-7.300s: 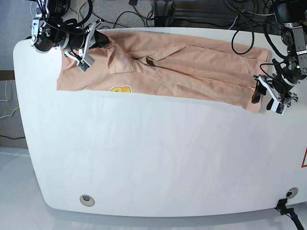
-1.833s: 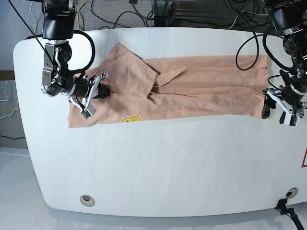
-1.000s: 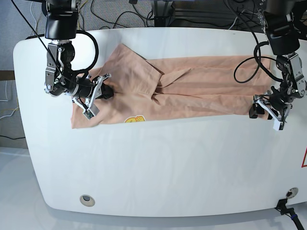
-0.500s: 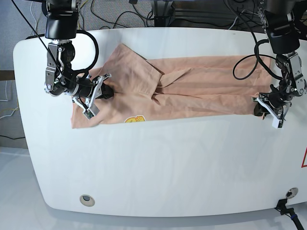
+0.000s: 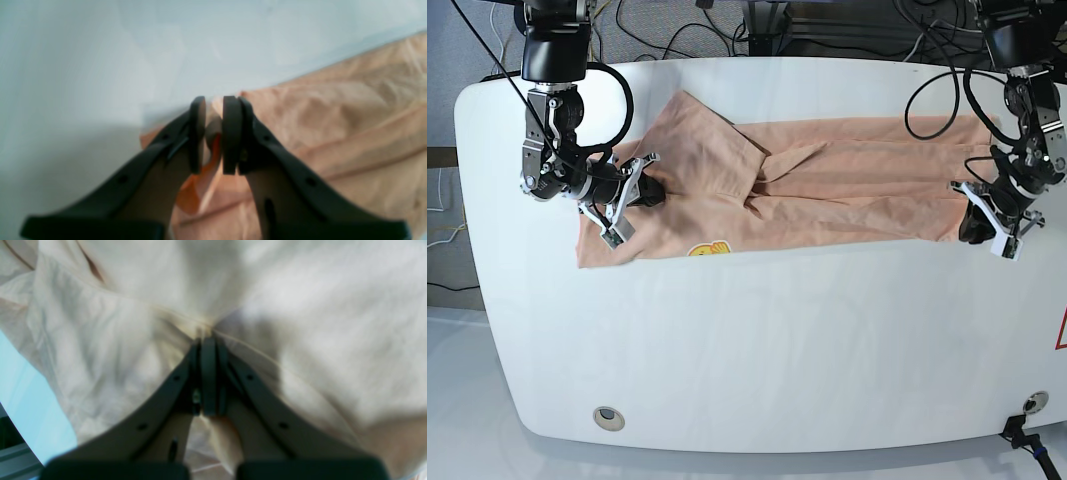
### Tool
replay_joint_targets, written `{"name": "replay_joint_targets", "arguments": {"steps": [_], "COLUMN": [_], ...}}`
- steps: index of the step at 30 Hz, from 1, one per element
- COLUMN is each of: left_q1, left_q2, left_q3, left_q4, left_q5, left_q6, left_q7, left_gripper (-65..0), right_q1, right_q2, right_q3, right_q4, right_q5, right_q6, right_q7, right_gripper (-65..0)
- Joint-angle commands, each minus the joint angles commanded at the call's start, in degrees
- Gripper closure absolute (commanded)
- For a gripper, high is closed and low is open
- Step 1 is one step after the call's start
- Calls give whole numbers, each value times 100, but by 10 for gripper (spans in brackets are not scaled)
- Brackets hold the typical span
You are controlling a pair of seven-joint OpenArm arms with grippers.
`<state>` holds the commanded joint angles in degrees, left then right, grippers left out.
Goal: Fold the T-shirt properly
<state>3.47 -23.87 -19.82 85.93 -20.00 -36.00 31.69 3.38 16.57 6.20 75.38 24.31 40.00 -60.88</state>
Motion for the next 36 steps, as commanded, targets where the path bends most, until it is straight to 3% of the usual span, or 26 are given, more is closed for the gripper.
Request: {"name": "replay_joint_targets", "arguments": {"steps": [29,36], "left_q1": [624,1257], "left_q2": [-88,-105], "left_q3": [-369,-492], "left_q4": [9,633], "left_q5": [9,9], "left_q6": [0,0], "left_q7": [9,9], "left_gripper": [-73,-73], "right_q1": [0,9], "right_q2": [0,0], "right_q3": [0,9], "right_q4": [0,0], "right_q5": [0,-9], "right_q6": [0,0], "right_q7": [0,0], "right_gripper": [0,0]}}
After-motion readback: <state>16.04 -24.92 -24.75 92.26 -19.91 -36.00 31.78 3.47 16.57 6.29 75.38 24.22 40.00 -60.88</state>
